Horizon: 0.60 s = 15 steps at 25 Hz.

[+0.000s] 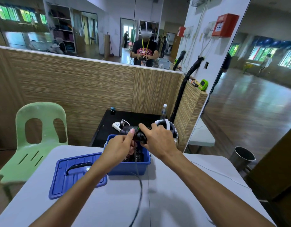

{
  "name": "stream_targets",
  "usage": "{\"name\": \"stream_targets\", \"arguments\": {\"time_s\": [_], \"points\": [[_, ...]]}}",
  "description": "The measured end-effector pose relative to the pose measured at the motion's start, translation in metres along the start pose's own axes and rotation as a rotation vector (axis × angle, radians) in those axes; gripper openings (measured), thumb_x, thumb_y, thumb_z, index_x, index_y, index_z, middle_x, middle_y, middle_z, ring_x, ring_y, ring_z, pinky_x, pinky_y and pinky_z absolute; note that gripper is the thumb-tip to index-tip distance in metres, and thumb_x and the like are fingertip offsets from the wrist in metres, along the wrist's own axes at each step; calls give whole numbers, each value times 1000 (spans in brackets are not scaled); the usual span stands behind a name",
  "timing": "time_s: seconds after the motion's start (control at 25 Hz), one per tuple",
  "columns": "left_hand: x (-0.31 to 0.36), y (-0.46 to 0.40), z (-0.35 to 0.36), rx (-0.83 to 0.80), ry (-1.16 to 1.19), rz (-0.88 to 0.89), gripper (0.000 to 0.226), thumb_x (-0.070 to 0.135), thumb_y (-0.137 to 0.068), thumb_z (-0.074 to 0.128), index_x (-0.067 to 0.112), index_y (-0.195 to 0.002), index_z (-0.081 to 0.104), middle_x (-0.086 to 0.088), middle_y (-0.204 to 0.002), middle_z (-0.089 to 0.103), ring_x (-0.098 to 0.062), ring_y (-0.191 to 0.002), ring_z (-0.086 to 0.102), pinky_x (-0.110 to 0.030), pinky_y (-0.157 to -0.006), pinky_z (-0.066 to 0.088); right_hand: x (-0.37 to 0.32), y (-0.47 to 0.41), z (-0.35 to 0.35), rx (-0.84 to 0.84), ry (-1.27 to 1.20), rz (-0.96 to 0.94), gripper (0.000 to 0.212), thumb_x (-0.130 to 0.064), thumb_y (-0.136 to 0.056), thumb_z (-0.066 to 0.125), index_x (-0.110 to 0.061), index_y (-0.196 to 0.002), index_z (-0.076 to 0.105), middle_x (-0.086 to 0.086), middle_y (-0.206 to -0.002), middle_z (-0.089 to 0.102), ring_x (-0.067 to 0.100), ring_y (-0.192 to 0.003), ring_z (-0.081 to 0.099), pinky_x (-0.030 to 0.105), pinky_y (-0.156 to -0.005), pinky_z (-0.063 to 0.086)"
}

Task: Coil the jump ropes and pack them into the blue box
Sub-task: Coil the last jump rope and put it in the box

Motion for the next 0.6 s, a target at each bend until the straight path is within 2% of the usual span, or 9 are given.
{"name": "stream_targets", "arguments": {"time_s": [0.08, 0.16, 0.24, 0.32, 0.4, 0.48, 0.52, 0.6], "points": [[-6, -3, 5, -137, 97, -76, 64, 53, -100, 30, 9, -85, 74, -2, -81, 76, -14, -81, 72, -26, -78, 53, -1, 2, 1, -15, 15, 11, 72, -50, -60, 87, -25, -122, 60, 9, -77, 62, 27, -60, 60, 29, -45, 31], [-9, -6, 9, -207, 74, -56, 62, 49, -102, 29, 7, -87, 72, -1, -91, 76, -13, -94, 68, -22, -88, 45, 0, 5, 4, -41, 14, 29, 72, -51, -58, 88, -24, -119, 61, 9, -75, 62, 27, -59, 59, 29, -43, 35], [-11, -7, 16, -282, 233, -29, 54, 39, -104, 30, 1, -89, 65, -8, -87, 74, -23, -94, 69, -28, -92, 47, 1, 6, 4, -55, 0, 46, 72, -49, -54, 90, -23, -115, 63, 9, -73, 61, 27, -56, 59, 29, -41, 36], [-8, -3, 24, -292, 460, -46, 44, 31, -105, 34, -1, -94, 62, -9, -67, 63, -28, -73, 66, -33, -84, 54, 4, 7, 5, -52, -3, 70, 72, -50, -52, 91, -22, -112, 64, 9, -71, 60, 27, -55, 58, 28, -41, 31], [-7, 2, 32, -224, 577, -71, 37, 29, -103, 41, 1, -94, 63, -2, -55, 44, -17, -53, 49, -30, -62, 52, 5, 7, 0, -45, -12, 81, 66, -52, -61, 86, -20, -113, 63, 10, -74, 61, 28, -58, 60, 29, -45, 30], [-5, 6, 39, -162, 504, -34, 34, 30, -103, 40, 8, -86, 60, 3, -52, 36, -10, -45, 32, -23, -45, 35, 3, 10, -2, -79, -49, 100, 56, -51, -78, 73, -19, -121, 56, 13, -86, 63, 33, -72, 63, 33, -52, 33], [-2, 7, 42, -129, 414, 8, 35, 30, -104, 38, 10, -82, 56, 5, -51, 37, -8, -43, 30, -22, -42, 28, 3, 10, 1, -132, -78, 119, 53, -50, -85, 67, -19, -125, 51, 13, -94, 63, 34, -81, 64, 34, -57, 34], [-3, 9, 44, -78, 232, 92, 37, 31, -104, 35, 14, -76, 52, 7, -50, 41, -6, -42, 32, -24, -44, 27, 6, 9, 6, -218, -137, 168, 50, -47, -89, 62, -19, -127, 46, 13, -101, 64, 35, -90, 64, 35, -62, 36]]}}
Point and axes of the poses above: each hand's wrist, its own y-axis away from the middle knuckle, its own z-axis out of the palm, x = y × z, the point moved 4 cm from there along -y, towards the middle knuckle
